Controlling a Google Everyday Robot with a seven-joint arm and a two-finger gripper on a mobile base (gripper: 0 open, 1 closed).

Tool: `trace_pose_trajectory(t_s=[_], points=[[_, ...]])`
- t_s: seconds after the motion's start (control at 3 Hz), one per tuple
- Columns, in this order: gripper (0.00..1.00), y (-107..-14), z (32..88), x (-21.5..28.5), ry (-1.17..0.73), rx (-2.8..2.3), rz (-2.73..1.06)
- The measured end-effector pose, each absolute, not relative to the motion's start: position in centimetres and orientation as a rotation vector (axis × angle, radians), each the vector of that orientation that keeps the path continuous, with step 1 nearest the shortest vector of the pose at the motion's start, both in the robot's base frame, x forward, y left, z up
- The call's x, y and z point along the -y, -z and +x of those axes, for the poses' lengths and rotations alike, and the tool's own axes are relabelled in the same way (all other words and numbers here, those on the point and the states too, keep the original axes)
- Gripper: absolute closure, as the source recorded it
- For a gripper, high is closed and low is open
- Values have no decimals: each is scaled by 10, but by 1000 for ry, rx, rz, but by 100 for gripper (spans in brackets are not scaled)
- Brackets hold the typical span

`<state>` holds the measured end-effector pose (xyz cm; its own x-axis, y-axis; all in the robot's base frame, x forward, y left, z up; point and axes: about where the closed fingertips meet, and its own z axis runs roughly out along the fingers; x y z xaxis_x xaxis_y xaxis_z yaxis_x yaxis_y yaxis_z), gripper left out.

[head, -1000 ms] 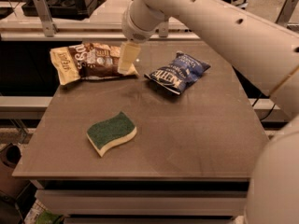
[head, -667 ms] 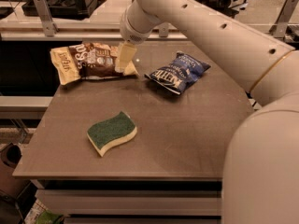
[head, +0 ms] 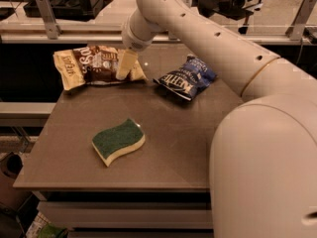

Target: Pick brown chip bag

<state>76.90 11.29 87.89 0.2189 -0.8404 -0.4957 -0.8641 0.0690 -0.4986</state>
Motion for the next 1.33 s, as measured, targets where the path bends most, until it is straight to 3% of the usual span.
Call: trace_pose_trajectory(t_s=[0.33,0.67,1.33], points=[[0,-874,757,-137,-155,-1539,-1807],[18,-877,727,-156,-241,-1461,-1904],[64,-871,726,-160,-250,-1462,-1917]])
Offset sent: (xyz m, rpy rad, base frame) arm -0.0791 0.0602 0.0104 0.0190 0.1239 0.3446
